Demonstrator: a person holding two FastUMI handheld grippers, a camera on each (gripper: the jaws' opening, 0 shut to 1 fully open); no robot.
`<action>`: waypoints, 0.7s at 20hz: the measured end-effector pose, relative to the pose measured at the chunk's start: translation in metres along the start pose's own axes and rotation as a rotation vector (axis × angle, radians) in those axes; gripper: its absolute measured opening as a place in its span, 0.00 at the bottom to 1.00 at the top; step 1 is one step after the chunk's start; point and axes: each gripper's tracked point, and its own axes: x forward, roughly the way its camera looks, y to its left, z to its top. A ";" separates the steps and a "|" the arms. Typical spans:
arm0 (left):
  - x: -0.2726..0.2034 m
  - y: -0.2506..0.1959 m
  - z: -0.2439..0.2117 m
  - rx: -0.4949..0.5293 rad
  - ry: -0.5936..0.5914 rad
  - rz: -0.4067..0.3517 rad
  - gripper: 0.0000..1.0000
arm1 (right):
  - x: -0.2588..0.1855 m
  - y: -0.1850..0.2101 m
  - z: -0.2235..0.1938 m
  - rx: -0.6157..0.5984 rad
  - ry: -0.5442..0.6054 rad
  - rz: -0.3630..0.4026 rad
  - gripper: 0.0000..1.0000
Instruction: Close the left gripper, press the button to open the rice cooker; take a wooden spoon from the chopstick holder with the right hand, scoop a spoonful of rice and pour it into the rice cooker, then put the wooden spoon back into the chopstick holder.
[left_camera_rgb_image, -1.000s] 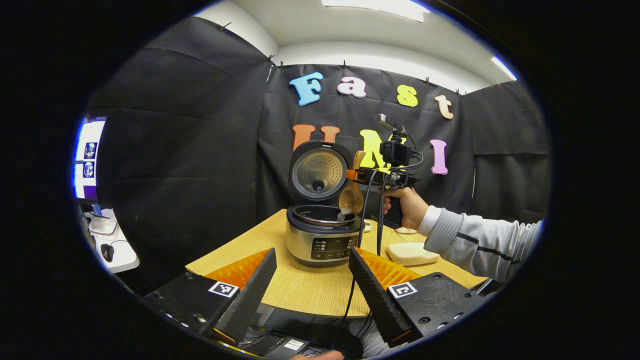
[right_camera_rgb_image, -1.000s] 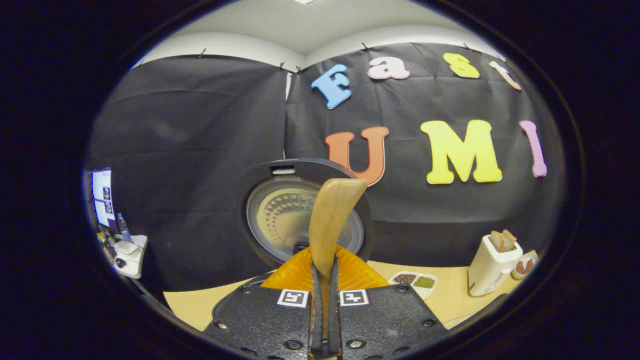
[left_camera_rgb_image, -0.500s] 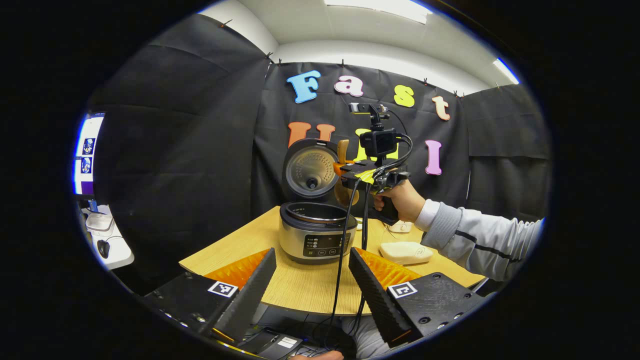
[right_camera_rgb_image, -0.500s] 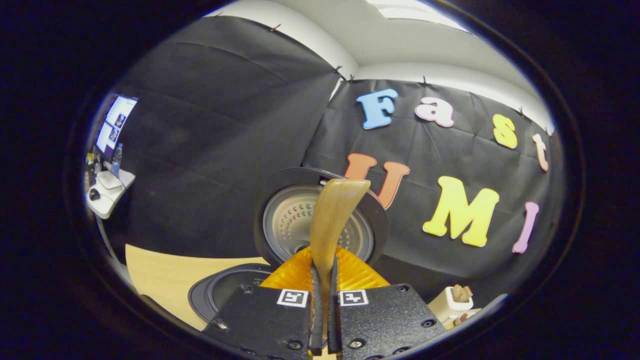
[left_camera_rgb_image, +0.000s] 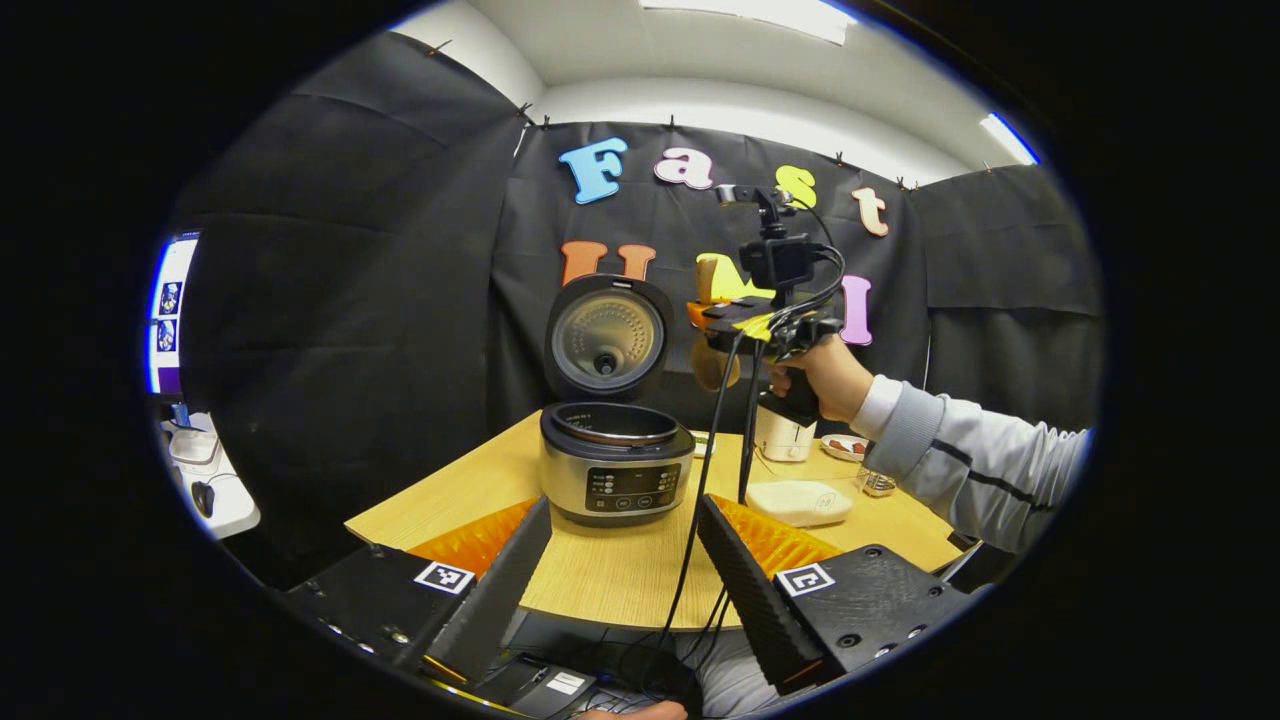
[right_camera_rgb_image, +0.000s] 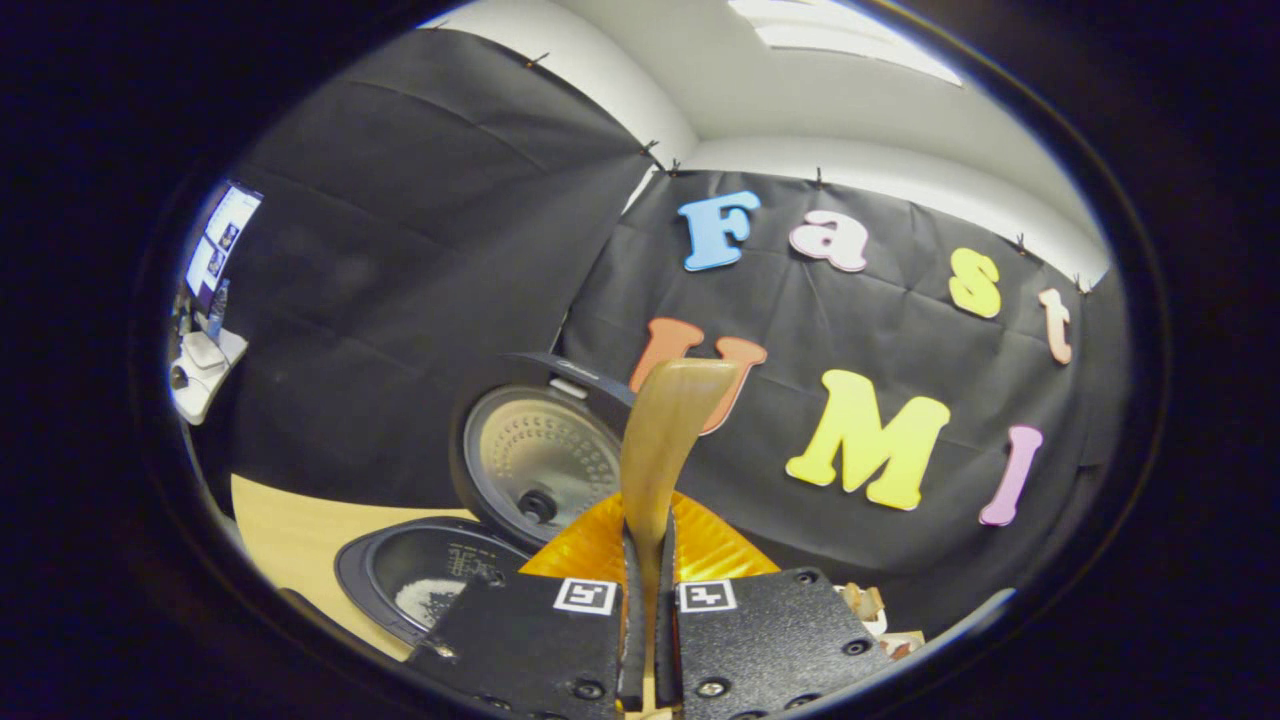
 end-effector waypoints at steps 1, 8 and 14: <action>0.000 -0.003 0.002 -0.007 -0.003 0.001 0.94 | -0.004 -0.014 0.002 0.004 0.002 -0.018 0.10; 0.001 -0.021 0.016 0.004 -0.037 -0.024 0.94 | -0.040 -0.117 0.000 0.052 0.026 -0.168 0.10; 0.013 -0.038 0.019 -0.030 -0.056 -0.045 0.95 | -0.076 -0.201 -0.027 0.074 0.096 -0.282 0.07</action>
